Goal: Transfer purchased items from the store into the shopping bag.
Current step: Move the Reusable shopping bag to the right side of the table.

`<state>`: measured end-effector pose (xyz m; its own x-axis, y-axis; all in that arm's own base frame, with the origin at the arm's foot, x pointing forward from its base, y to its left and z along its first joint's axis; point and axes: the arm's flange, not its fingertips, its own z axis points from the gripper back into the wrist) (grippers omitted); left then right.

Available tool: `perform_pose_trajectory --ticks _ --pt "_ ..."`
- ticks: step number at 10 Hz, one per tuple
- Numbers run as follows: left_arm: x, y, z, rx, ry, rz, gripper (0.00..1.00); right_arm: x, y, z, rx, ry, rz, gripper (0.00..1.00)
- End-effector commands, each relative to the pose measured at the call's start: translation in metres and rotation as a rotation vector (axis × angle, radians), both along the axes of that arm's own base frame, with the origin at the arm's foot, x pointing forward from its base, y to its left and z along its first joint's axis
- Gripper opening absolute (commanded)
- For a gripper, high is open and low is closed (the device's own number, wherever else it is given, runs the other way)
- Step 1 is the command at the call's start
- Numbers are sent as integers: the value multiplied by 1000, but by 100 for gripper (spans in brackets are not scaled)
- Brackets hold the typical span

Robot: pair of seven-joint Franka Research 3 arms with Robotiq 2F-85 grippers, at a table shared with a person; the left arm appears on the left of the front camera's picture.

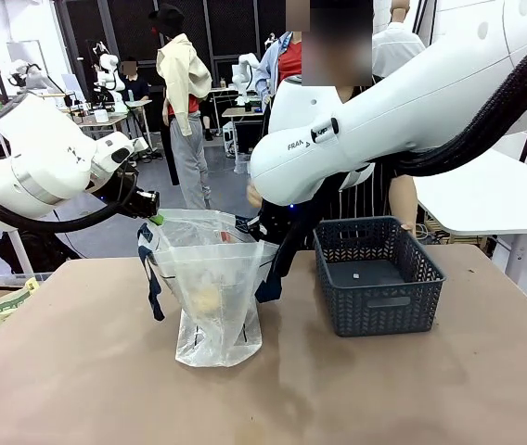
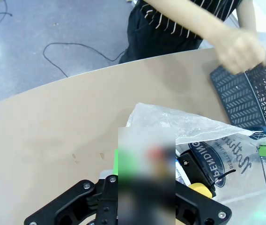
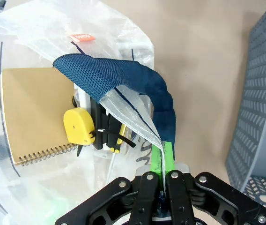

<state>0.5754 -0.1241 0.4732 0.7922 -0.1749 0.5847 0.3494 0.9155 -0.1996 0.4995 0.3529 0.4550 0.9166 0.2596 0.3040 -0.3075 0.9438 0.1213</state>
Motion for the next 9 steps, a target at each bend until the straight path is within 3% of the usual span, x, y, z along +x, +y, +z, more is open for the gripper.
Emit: perform_pose_trajectory --ticks 1,7,9 --pt "-4 3 2 -7 -1 9 0 -2 -4 0 3 5 -8 0" --pt "0 0 0 0 0 0 0 0 0 0 0 0 0 0" --pt "-2 -9 1 -52 25 -40 35 -1 12 2 -15 -38 55 0"
